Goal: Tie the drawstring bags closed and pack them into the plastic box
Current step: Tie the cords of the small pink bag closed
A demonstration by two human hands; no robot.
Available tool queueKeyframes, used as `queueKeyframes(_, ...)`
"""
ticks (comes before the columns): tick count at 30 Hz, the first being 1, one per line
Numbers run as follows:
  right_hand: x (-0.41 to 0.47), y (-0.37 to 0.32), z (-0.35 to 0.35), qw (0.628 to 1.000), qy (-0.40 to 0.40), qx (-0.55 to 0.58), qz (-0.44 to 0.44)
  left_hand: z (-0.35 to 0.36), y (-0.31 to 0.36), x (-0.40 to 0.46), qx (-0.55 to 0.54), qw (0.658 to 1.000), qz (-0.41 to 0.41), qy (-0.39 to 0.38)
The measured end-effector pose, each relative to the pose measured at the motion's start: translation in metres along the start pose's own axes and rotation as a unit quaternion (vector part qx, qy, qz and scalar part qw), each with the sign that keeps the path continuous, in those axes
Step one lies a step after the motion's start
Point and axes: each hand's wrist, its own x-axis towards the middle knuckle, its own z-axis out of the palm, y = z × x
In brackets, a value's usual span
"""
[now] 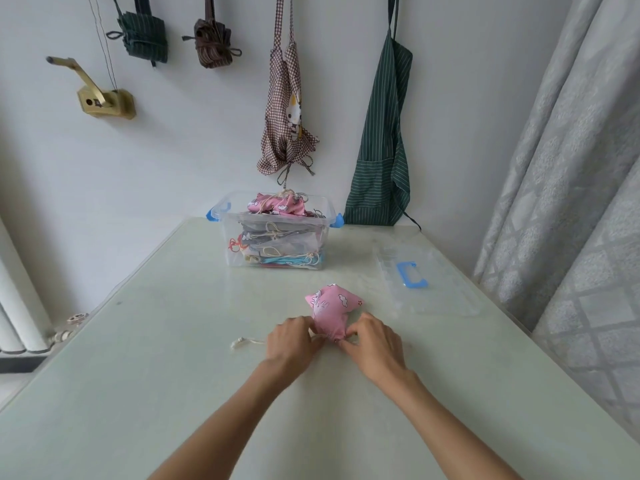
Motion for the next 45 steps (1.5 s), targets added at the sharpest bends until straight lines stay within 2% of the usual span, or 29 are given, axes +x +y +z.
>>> queueKeyframes(3,0.001,0.003,0.004,0.999,0.038,0.021,0.026,-0.001,-0.002,0.002,-0.011,0.999,0.031,0.039)
queueKeyframes(6,0.005,0.006,-0.001,0.992,0.042,0.116,0.027,-0.013,-0.009,0.006,-0.021,0.995,0.081,0.053)
queueKeyframes(8,0.004,0.008,-0.009,0.987,0.036,0.155,0.008,-0.02,-0.015,0.008,0.047,0.988,0.127,0.071)
queueKeyframes(11,0.0,0.01,-0.016,0.995,0.033,0.086,-0.048,-0.025,-0.026,0.003,0.187,0.957,0.206,0.087)
queueKeyframes(15,-0.005,0.01,-0.015,0.996,0.026,0.015,-0.081,-0.024,-0.034,-0.007,0.191,0.933,0.291,0.095)
queueKeyframes(18,-0.012,0.01,-0.01,0.998,0.013,0.012,-0.058,-0.021,-0.032,-0.007,0.224,0.94,0.254,0.044)
queueKeyframes(21,-0.016,0.007,-0.009,0.998,0.015,0.054,-0.032,-0.019,-0.022,-0.005,0.228,0.956,0.178,0.045)
queueKeyframes(24,-0.016,0.005,-0.015,0.996,0.017,0.081,-0.016,-0.02,-0.018,-0.014,0.081,0.992,0.09,0.034)
queueKeyframes(26,-0.016,0.007,-0.017,0.994,0.012,0.111,-0.003,-0.023,-0.018,-0.026,-0.02,0.999,0.042,0.015)
queueKeyframes(28,-0.016,0.007,-0.018,0.987,-0.001,0.161,0.007,-0.022,-0.016,-0.042,-0.107,0.994,-0.006,0.028)
queueKeyframes(30,-0.016,0.005,-0.017,0.974,-0.018,0.224,0.016,-0.019,-0.009,-0.051,-0.234,0.971,-0.049,-0.014)
queueKeyframes(32,-0.017,0.002,-0.017,0.955,-0.035,0.293,0.027,-0.017,0.001,-0.052,-0.38,0.913,-0.112,-0.1)
queueKeyframes(33,-0.018,0.001,-0.017,0.947,-0.042,0.317,0.032,-0.017,0.006,-0.05,-0.438,0.879,-0.149,-0.119)
queueKeyframes(35,-0.019,0.001,-0.019,0.936,-0.051,0.347,0.039,-0.019,0.014,-0.043,-0.524,0.822,-0.205,-0.09)
queueKeyframes(38,-0.021,0.002,-0.025,0.921,-0.059,0.383,0.039,-0.018,0.018,-0.03,-0.571,0.789,-0.227,0.003)
queueKeyframes(42,-0.018,0.004,-0.038,0.911,-0.069,0.406,0.016,-0.025,0.023,-0.022,-0.651,0.74,-0.169,0.022)
queueKeyframes(45,-0.008,0.007,-0.052,0.908,-0.028,0.418,0.0,-0.037,0.024,-0.015,-0.7,0.698,-0.13,0.077)
